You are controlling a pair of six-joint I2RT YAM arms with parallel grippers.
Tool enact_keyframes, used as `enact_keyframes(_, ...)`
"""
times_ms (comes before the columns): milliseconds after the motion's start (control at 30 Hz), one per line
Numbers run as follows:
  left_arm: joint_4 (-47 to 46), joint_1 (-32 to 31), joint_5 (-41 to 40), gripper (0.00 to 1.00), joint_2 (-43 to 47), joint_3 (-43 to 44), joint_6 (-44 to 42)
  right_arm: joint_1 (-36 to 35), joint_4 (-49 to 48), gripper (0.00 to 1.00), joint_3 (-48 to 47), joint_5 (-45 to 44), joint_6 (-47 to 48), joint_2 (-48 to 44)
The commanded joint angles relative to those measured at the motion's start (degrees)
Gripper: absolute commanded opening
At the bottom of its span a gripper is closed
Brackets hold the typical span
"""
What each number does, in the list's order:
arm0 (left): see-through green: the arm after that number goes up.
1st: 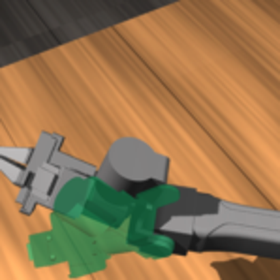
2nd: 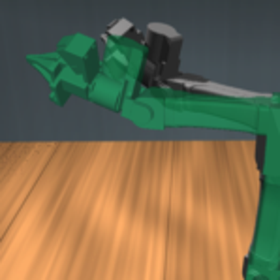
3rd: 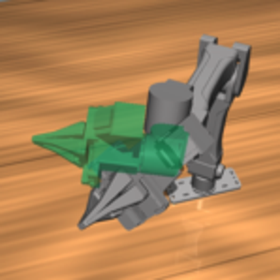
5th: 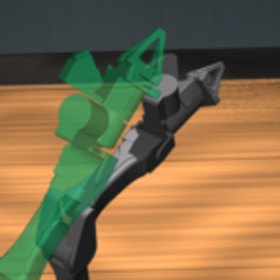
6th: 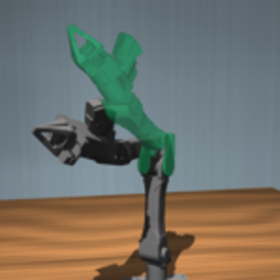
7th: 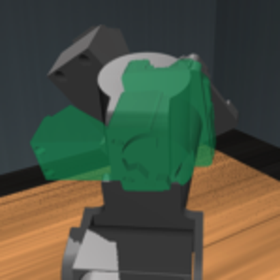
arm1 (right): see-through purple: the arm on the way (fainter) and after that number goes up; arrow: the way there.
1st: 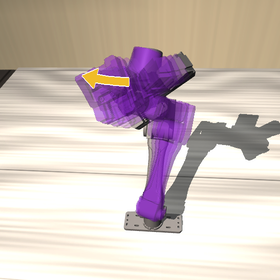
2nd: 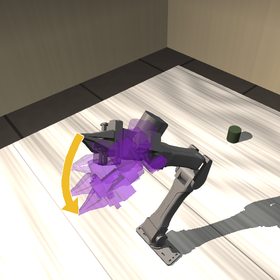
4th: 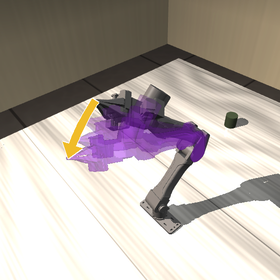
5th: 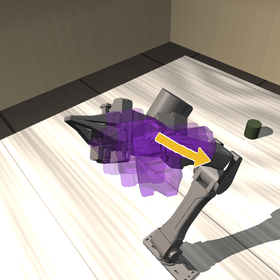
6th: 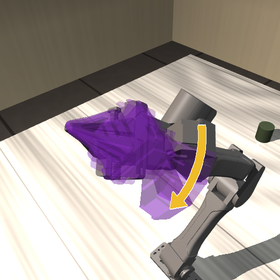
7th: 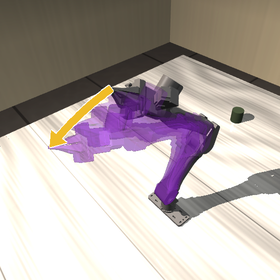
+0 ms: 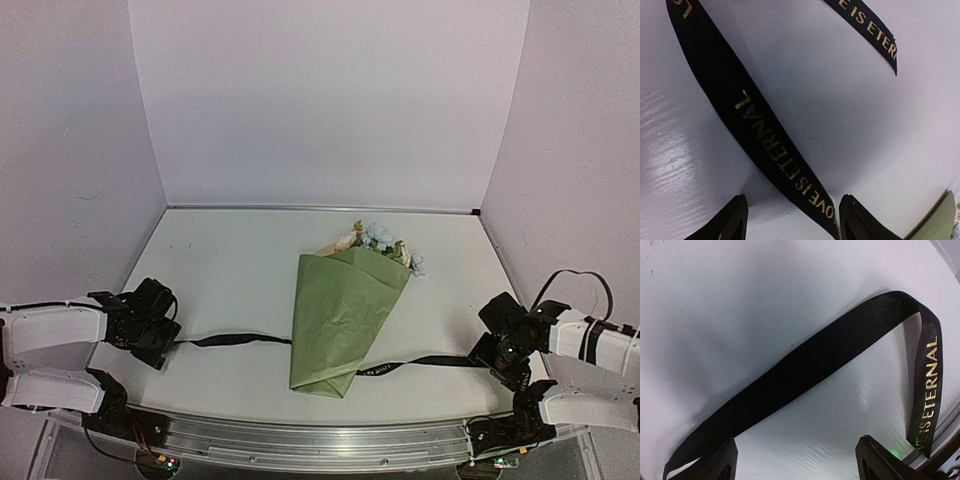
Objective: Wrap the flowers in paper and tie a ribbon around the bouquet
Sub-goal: Adjust the ribbon at the center of the board.
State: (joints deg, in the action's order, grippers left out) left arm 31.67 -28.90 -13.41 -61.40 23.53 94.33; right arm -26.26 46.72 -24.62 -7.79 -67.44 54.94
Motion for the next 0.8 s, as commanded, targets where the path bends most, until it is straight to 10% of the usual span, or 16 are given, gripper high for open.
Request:
enact_keyframes(0, -4.93, 0.25, 0.22, 0.6, -1.89, 0.43, 4.21, 1.08, -0.44, 0.87, 0.21, -0.79, 0.24, 0.86)
enact_keyframes(767, -10.47, 0.25, -4.56, 0.0, -9.76, 1.57, -7.18, 4.99, -19.3, 0.76, 1.12, -0.31, -1.81, 18.61)
